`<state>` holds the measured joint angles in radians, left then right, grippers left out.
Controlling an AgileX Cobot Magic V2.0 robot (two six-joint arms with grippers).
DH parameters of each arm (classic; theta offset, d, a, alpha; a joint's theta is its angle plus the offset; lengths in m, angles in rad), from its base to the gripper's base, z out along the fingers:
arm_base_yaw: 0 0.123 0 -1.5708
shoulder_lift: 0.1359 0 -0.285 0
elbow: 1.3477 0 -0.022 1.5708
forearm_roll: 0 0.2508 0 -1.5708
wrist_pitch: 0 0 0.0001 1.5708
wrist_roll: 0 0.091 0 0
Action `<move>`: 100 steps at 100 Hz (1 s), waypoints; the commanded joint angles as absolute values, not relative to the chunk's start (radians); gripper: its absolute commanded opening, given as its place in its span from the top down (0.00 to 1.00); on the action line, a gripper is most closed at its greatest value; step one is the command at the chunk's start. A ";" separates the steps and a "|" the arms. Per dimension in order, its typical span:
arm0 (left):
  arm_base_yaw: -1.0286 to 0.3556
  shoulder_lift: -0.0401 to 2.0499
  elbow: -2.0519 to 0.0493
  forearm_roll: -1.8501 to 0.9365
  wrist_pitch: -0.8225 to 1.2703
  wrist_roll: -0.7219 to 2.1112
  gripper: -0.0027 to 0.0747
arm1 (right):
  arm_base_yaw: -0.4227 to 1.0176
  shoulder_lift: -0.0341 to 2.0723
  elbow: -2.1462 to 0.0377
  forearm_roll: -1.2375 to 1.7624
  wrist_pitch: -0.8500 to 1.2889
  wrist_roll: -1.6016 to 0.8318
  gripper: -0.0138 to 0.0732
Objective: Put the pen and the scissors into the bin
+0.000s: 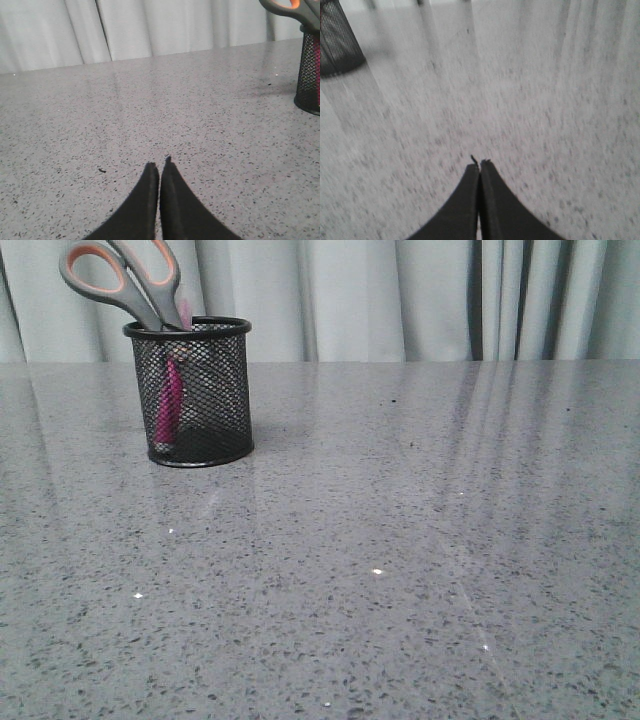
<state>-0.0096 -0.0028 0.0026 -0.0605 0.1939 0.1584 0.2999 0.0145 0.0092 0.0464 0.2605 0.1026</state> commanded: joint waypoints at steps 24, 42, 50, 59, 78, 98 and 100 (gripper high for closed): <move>-0.016 -0.029 0.024 -0.067 0.121 0.147 0.99 | 0.239 0.004 0.027 0.046 0.307 0.108 0.90; -0.016 -0.029 0.024 -0.067 0.121 0.147 0.99 | 0.221 -0.028 0.027 0.043 0.313 0.108 0.90; -0.016 -0.029 0.024 -0.067 0.121 0.147 0.99 | 0.221 -0.028 0.027 0.043 0.313 0.108 0.90; -0.016 -0.029 0.024 -0.067 0.121 0.147 0.99 | 0.221 -0.028 0.027 0.043 0.313 0.108 0.90; -0.016 -0.029 0.024 -0.067 0.121 0.147 0.99 | 0.221 -0.028 0.027 0.043 0.313 0.108 0.90; -0.016 -0.029 0.024 -0.067 0.121 0.147 0.99 | 0.221 -0.028 0.027 0.043 0.313 0.108 0.90; -0.016 -0.029 0.024 -0.067 0.121 0.147 0.99 | 0.221 -0.028 0.027 0.043 0.313 0.108 0.90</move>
